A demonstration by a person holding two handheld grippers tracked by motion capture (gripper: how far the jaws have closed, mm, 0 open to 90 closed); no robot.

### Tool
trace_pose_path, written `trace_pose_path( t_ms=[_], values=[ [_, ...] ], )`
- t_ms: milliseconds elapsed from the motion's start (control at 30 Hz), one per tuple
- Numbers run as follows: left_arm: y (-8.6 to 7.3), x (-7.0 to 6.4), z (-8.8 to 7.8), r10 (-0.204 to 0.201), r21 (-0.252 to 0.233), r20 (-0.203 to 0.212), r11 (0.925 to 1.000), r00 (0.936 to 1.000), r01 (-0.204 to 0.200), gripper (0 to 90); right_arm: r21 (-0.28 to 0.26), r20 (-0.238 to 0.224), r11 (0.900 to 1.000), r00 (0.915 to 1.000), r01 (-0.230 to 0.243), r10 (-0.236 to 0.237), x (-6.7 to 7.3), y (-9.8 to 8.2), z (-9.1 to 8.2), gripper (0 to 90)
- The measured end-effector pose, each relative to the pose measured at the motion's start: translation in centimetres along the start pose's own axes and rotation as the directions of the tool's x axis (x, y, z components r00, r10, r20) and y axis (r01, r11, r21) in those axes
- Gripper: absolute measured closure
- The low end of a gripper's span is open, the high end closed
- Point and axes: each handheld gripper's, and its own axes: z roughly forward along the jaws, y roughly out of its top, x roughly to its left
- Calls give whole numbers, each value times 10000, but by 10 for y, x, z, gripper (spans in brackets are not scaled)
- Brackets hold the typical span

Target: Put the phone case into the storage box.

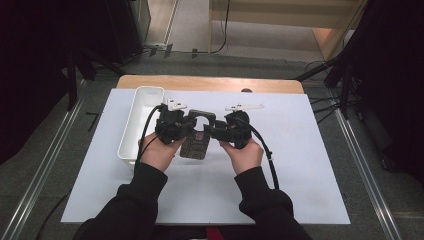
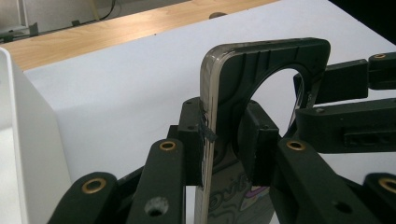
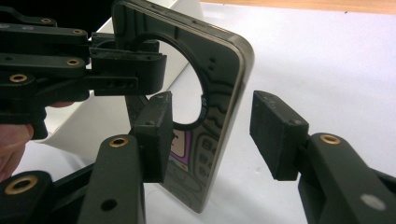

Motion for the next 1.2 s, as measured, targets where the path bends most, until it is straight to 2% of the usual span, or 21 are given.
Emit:
trace_pose_path(
  t_ms=[533, 600, 700, 867, 900, 1067, 1200],
  values=[
    [2, 3, -3, -215, -95, 380, 9997, 9990, 219, 724, 562, -308, 9979, 9991, 320, -303, -11, -10, -8, 377],
    [2, 4, -4, -322, -71, 561, 9994, 9979, 326, 724, 586, -641, 9963, 9962, 625, -587, -13, -12, -9, 356],
    [2, 6, -4, -402, -20, 749, 9992, 9964, 404, 724, 575, -711, 9953, 9947, 780, -739, -14, -14, -11, 349],
    [2, 9, -5, -560, 94, 1020, 9984, 9932, 553, 724, 628, -1103, 9924, 9890, 1058, -984, -16, -18, -15, 328],
    [2, 11, -6, -631, 130, 1169, 9980, 9911, 620, 724, 587, -1236, 9903, 9853, 1260, -1181, -17, -21, -17, 318],
    [2, 14, -8, -771, 189, 1415, 9970, 9869, 752, 723, 584, -1338, 9893, 9831, 1337, -1249, -18, -26, -22, 306],
    [1, 18, -9, -852, 279, 1579, 9963, 9838, 818, 723, 593, -1519, 9861, 9777, 1555, -1451, -21, -30, -26, 286]
  ],
)
